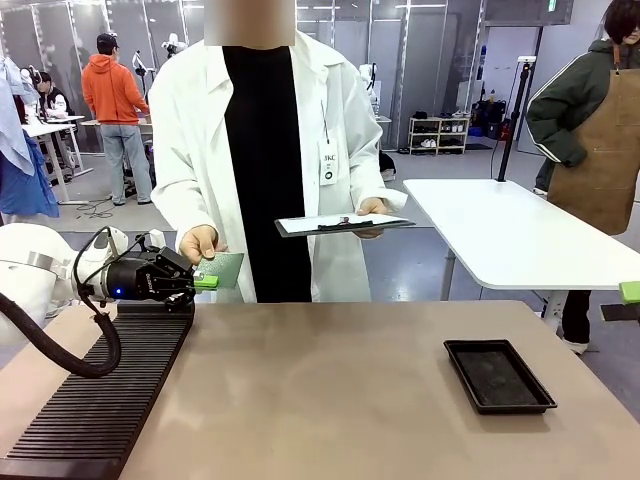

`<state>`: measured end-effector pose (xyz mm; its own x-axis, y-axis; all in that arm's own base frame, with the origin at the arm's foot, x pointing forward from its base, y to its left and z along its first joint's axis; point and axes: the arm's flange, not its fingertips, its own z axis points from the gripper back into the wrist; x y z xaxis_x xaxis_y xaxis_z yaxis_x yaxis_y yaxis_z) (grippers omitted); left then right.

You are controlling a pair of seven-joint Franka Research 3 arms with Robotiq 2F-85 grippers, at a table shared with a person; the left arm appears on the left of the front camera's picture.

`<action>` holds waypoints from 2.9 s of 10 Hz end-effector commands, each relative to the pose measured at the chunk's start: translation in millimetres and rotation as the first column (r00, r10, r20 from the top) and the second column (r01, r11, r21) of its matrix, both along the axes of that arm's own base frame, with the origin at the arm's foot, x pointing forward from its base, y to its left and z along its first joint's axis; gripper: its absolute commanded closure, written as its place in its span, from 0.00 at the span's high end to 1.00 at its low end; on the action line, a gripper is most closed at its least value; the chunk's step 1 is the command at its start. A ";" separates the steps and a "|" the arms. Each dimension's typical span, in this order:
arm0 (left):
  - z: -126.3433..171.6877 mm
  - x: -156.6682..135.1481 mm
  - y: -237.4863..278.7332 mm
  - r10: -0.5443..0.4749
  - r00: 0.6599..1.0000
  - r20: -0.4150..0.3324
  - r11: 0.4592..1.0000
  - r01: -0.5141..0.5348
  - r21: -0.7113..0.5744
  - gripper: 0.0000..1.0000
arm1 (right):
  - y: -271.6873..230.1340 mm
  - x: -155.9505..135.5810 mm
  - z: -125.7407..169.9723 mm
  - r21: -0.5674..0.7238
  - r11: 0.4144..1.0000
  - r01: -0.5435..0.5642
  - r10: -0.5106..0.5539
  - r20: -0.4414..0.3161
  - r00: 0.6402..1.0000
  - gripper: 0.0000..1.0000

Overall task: Inspect the PCB.
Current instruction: Release the Blank PCB you were holding, then pick up the Blank PCB that the human is holding.

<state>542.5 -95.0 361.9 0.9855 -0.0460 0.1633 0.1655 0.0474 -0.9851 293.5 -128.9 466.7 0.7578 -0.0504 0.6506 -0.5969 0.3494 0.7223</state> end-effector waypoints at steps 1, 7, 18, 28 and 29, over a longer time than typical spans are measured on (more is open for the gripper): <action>0.3 -0.3 -0.5 0.005 1.000 0.002 1.000 -0.005 0.009 0.03 | -0.2 1.6 0.6 0.004 1.000 -0.002 0.002 0.020 1.000 1.00; 0.3 -0.3 -0.5 0.005 1.000 0.002 1.000 -0.005 0.009 0.03 | -0.2 1.6 0.6 0.004 1.000 -0.002 0.002 0.020 1.000 1.00; -2.9 -7.6 5.3 0.009 1.000 0.015 0.999 -0.009 -0.037 1.00 | -0.2 1.6 0.6 0.004 1.000 -0.002 0.002 0.020 1.000 1.00; -4.4 -3.5 6.5 0.006 1.000 -0.008 1.000 -0.006 -0.010 1.00 | -0.2 1.6 0.6 0.004 1.000 -0.002 0.002 0.020 1.000 1.00; -4.4 -3.5 6.5 0.006 1.000 -0.008 1.000 -0.006 -0.010 1.00 | -0.2 1.6 0.6 0.004 1.000 -0.002 0.002 0.020 1.000 1.00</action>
<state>538.7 -88.5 357.8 0.9871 -0.0409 0.1549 0.1563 0.0355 -0.9871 293.5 -128.9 466.7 0.7574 -0.0503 0.6510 -0.5973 0.3495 0.7219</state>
